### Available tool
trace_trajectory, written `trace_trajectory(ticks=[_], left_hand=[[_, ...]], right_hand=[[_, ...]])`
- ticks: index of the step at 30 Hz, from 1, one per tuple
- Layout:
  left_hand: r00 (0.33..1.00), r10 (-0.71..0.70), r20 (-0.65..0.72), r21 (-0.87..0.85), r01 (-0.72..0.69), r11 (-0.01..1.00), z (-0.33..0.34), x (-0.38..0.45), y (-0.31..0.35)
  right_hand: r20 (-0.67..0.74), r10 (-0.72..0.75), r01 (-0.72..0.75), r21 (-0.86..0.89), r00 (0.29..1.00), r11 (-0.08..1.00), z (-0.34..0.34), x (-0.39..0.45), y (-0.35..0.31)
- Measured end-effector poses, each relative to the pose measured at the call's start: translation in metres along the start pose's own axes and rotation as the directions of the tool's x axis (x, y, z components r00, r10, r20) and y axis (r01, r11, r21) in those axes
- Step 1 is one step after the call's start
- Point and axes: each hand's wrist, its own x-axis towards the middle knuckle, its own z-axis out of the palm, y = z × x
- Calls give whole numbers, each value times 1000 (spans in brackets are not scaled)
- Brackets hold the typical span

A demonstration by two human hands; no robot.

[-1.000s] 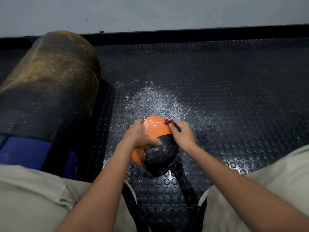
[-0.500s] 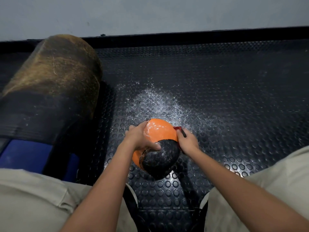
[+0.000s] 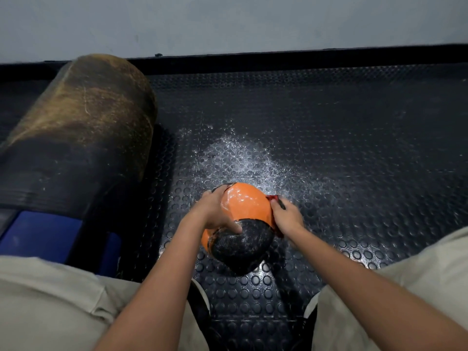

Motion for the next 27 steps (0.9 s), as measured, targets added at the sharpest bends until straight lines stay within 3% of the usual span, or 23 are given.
trace_trajectory(ticks=[3, 6, 9, 14, 21, 27], left_hand=[[1000, -8, 22, 44, 7, 999, -2, 3, 1], [999, -33, 25, 85, 31, 996, 2, 7, 0], [999, -40, 16, 47, 39, 998, 12, 7, 2], [991, 0, -131, 7, 1, 1000, 31, 6, 7], [996, -19, -91, 23, 22, 1000, 21, 8, -1], [997, -4, -81, 27, 6, 1000, 22, 5, -2]], right_hand=[[-57, -147, 143, -74, 987, 987, 5, 0, -18], [-30, -230, 230, -16, 973, 973, 9, -1, -32], [-68, -188, 186, -37, 980, 982, 8, 3, -20], [-79, 11, -9, 34, 997, 999, -1, 10, -6], [-46, -180, 169, -186, 983, 968, 7, 4, -19], [21, -27, 30, -189, 999, 981, 0, 7, -9]])
